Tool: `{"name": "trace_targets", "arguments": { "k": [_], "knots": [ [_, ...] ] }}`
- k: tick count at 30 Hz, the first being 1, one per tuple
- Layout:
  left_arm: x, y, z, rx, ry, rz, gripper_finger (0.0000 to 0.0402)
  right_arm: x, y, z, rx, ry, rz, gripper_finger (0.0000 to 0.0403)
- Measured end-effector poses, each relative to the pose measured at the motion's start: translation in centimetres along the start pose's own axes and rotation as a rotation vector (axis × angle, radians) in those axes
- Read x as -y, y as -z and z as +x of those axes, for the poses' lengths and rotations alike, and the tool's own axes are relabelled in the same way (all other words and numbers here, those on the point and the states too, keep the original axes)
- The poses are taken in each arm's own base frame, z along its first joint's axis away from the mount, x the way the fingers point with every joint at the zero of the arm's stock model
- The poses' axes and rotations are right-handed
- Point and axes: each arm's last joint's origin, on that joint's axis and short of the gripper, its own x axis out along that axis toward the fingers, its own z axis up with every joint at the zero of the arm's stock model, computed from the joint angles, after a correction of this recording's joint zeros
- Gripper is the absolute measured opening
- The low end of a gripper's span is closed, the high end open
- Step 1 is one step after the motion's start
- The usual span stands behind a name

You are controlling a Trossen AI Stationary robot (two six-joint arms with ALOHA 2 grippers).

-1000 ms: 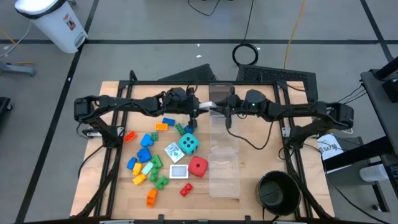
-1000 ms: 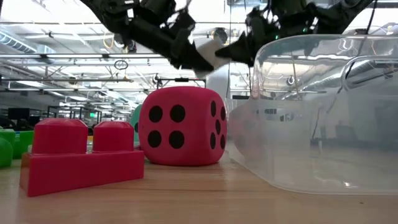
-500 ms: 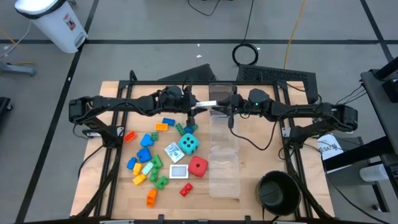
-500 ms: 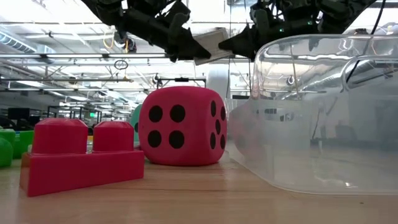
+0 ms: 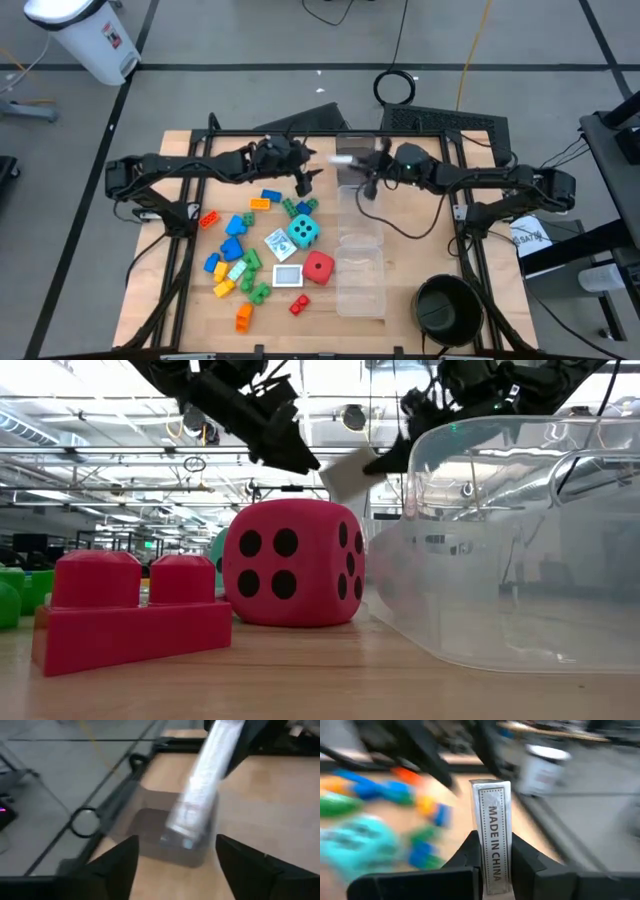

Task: Pick & Place Toys
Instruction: Put the playing cards into the top black transparent bin, then adjust the black transparent bin

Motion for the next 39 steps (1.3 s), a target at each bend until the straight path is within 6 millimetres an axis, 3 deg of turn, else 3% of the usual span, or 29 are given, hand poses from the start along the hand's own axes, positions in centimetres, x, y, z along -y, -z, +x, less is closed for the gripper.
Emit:
{"name": "trace_targets", "arguments": {
  "k": [5,11,20,39],
  "knots": [
    [-1.1,0.6,0.2,-0.042,-0.028,-0.045,0.0314,1.1,1.4,0.4,-0.158,0.21,-0.163,0.0034],
    [-1.5,0.9,0.6,-0.051,-0.038,-0.052,0.0325,2.2,3.8,2.0,-0.28,0.22,-0.24,0.0036],
    [-1.5,0.9,0.6,-0.059,-0.036,-0.048,0.0304,3.0,6.6,3.8,-0.388,0.216,-0.307,0.0045],
    [-1.4,1.1,0.6,-0.08,-0.025,-0.044,0.0296,2.2,4.5,2.6,-0.277,0.195,-0.092,0.016]
  ]
}}
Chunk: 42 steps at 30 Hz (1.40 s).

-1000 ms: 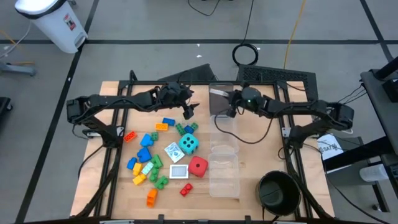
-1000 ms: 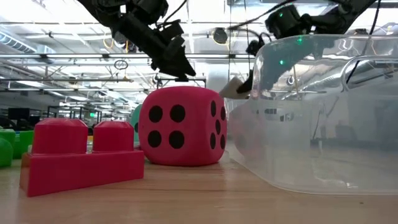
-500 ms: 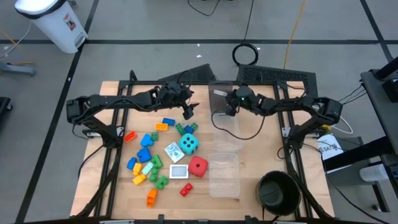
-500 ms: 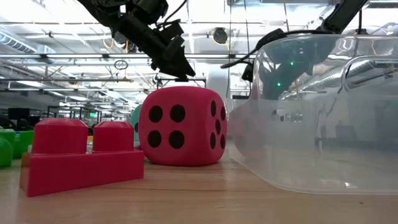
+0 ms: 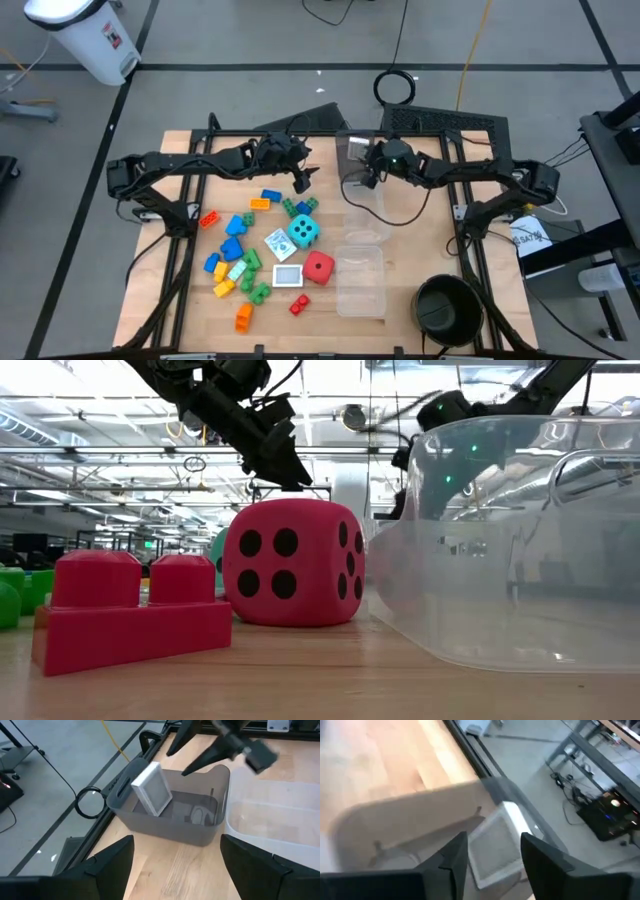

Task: Pick & Place Toys
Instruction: Adjust the black transparent bin

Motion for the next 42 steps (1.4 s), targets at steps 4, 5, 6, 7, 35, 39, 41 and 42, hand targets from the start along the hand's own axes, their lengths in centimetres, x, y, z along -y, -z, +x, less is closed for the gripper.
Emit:
{"name": "trace_targets", "arguments": {
  "k": [4,5,6,7,35,39,41,42],
  "knots": [
    [0.0,0.0,0.0,-0.001,0.0,0.0,0.0296,0.0,-0.4,-1.2,0.021,-0.125,0.064,0.017],
    [0.0,0.0,0.0,-0.001,0.001,0.0,0.0296,0.0,-0.6,-1.4,0.034,-0.137,0.08,0.017],
    [0.0,0.0,0.0,-0.002,0.001,0.0,0.0296,0.1,-0.7,-1.6,0.038,-0.141,0.094,0.017],
    [0.0,0.0,0.0,-0.004,0.002,-0.001,0.0296,0.2,-0.8,-1.8,0.042,-0.139,0.101,0.017],
    [0.1,0.3,0.0,-0.029,0.006,-0.022,0.0296,-1.5,2.3,-0.5,-0.186,-0.356,0.045,0.0139],
    [0.1,0.3,0.0,-0.029,0.006,-0.022,0.0296,-1.8,2.5,-0.3,-0.197,-0.368,0.029,0.0139],
    [0.1,0.3,0.0,-0.029,0.006,-0.02,0.0296,-1.9,2.5,-0.3,-0.196,-0.369,0.029,0.0138],
    [0.1,0.3,0.0,-0.029,0.006,-0.019,0.0296,-1.9,2.5,-0.3,-0.195,-0.368,0.032,0.0138]
  ]
}}
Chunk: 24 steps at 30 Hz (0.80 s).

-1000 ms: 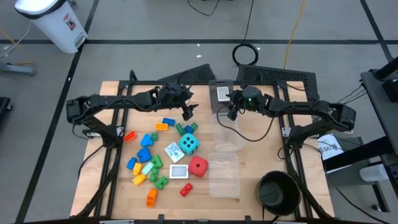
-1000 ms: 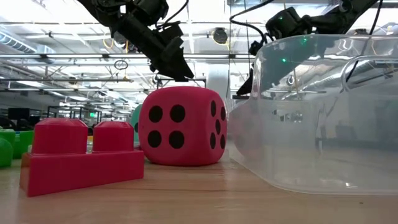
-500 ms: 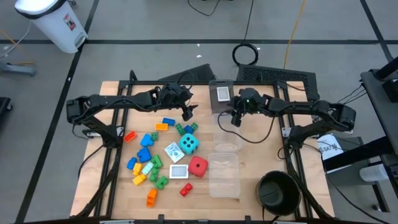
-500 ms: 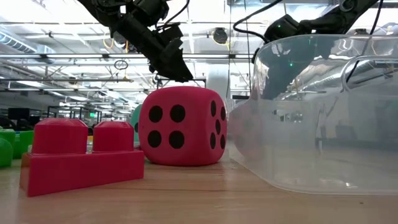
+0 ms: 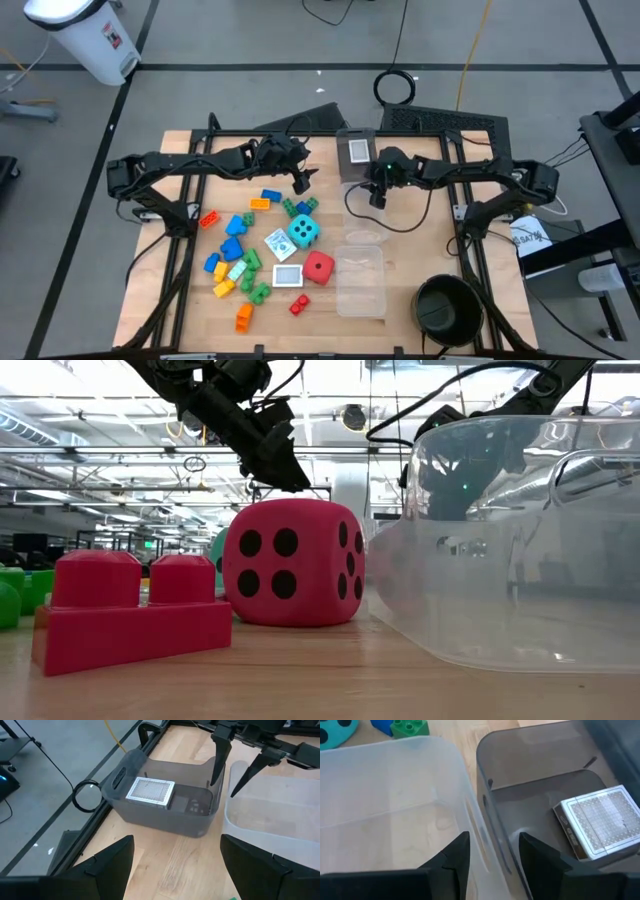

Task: Pick & Place Toys
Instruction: Adjust the black transparent bin, then put the playing cards into the top black bin

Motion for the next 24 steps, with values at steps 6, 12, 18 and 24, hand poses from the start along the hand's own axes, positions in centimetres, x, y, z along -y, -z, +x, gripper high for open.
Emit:
{"name": "trace_targets", "arguments": {
  "k": [6,12,18,24],
  "knots": [
    [0.0,0.0,0.0,0.0,0.0,0.0,0.0296,-0.15,-0.12,-0.11,0.018,-0.056,0.028,0.0138],
    [0.0,0.01,0.01,0.0,0.0,-0.001,0.0296,-0.22,-0.13,-0.12,0.022,-0.076,0.026,0.0138],
    [0.0,0.01,0.0,-0.001,0.0,-0.003,0.0296,-0.19,-0.18,-0.12,0.027,-0.071,0.017,0.0139],
    [0.0,0.02,0.01,-0.002,0.0,-0.004,0.0296,-0.12,-0.67,-0.76,0.065,-0.065,0.05,0.0138]
  ]
}}
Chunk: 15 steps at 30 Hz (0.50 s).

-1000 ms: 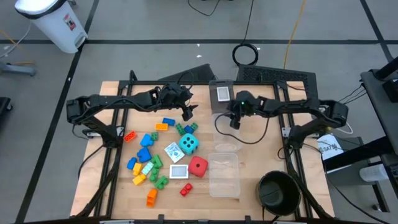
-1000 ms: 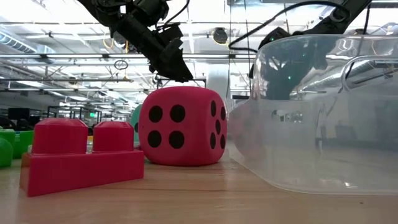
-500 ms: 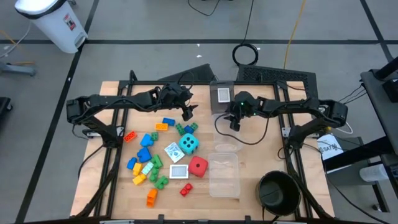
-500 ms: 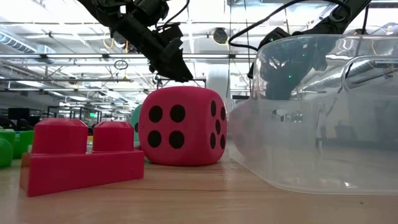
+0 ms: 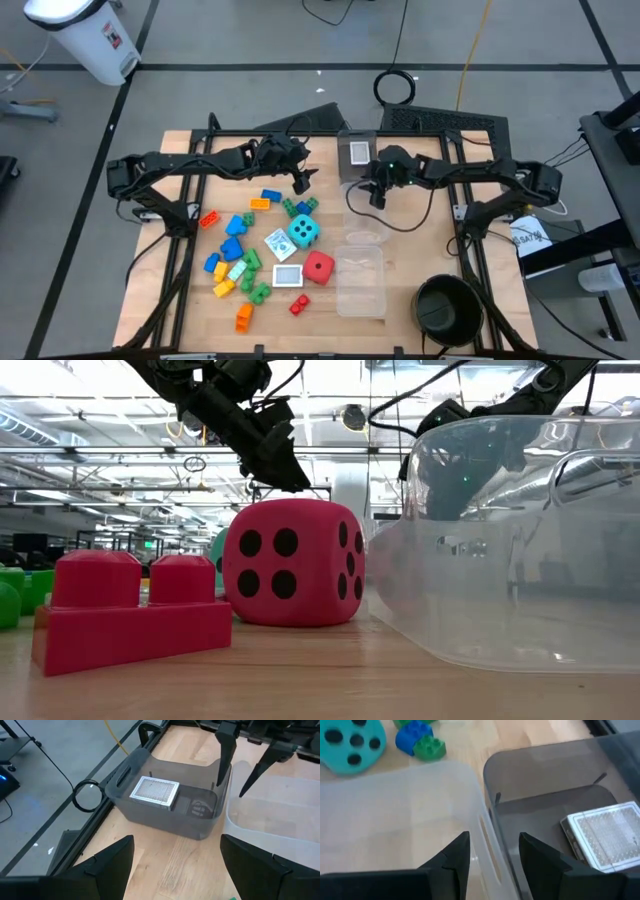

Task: Pick & Place Toys
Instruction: Put the playing cards into the top black bin

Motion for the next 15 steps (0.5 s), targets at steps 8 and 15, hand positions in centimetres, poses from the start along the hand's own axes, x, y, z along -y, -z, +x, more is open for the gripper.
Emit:
{"name": "trace_targets", "arguments": {
  "k": [8,15],
  "knots": [
    [0.4,0.4,-0.2,-0.052,0.042,0.021,0.0296,0.0,-1.7,-2.0,0.14,0.022,0.041,0.017],
    [2.0,1.3,-2.6,-0.189,0.288,0.05,0.0296,-0.1,-2.4,-3.8,0.2,0.03,0.033,0.0221]
  ]
}}
